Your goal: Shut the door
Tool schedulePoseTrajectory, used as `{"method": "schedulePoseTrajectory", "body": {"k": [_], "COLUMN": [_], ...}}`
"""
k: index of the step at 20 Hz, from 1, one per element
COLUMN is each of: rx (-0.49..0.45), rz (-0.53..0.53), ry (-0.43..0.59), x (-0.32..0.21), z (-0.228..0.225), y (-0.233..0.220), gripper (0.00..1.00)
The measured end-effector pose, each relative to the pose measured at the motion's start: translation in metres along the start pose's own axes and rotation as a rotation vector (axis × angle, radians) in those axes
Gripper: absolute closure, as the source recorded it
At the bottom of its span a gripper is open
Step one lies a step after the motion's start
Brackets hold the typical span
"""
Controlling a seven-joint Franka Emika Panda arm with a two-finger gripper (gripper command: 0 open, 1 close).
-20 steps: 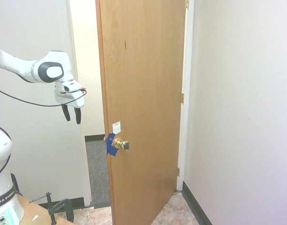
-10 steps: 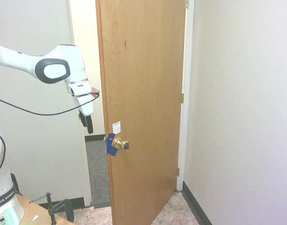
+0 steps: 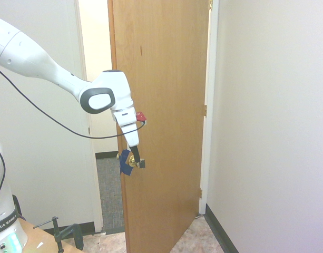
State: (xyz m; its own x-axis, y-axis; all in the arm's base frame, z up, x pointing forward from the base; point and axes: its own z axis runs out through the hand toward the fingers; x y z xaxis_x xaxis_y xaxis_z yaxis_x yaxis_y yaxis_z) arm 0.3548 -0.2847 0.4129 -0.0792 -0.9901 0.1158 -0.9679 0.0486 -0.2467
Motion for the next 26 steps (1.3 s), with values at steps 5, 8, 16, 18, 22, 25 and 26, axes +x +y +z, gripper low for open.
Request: {"method": "schedulePoseTrajectory", "body": {"k": [5,8,16,18,22,25,26], "rx": [0.043,0.069,0.171,0.167,0.118,0.009,-0.014], "rz": [-0.06,-0.168,-0.546,-0.558,-0.53,-0.56,-0.568], "ry": [-0.009,-0.013,0.021,0.029,0.023,0.035,0.026], "x": [-0.06,-0.153,-0.475,-0.497,-0.472,-0.447,-0.44], "z": [0.03,0.03,-0.005,-0.017,-0.04,-0.077,-0.089], "y": [-0.045,-0.088,-0.188,-0.207,-0.203,-0.164,-0.15], "gripper": [0.0,0.0,0.0,0.0,0.0,0.0,0.0]}}
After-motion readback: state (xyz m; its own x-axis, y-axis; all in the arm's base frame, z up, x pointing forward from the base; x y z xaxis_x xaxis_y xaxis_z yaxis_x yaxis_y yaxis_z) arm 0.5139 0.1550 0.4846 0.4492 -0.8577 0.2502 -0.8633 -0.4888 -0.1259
